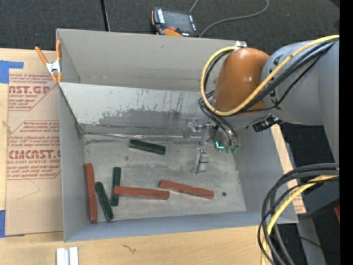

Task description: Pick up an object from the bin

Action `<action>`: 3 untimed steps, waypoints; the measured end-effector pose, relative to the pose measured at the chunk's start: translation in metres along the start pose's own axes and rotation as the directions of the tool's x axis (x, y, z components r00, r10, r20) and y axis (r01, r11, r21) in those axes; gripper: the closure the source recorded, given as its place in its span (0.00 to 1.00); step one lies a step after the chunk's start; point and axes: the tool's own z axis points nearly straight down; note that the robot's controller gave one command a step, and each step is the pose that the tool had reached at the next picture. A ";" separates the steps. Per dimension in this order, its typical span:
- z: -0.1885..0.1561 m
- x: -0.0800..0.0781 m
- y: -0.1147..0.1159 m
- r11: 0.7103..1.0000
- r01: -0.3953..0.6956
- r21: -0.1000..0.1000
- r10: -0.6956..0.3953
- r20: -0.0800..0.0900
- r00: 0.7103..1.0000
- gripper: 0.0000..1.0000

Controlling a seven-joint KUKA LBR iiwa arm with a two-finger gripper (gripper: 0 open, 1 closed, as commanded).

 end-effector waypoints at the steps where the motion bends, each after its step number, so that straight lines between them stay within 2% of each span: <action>1: 0.065 0.069 0.090 0.998 -0.064 -0.003 0.064 -0.002 0.998 0.00; 2: 0.060 0.065 0.086 0.998 -0.068 -0.002 0.068 0.004 0.998 1.00; 3: 0.061 0.064 0.085 0.998 -0.070 -0.001 0.070 0.009 0.998 0.00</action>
Offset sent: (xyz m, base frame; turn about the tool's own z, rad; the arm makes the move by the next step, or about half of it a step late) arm -0.0657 0.0837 -0.0612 0.0708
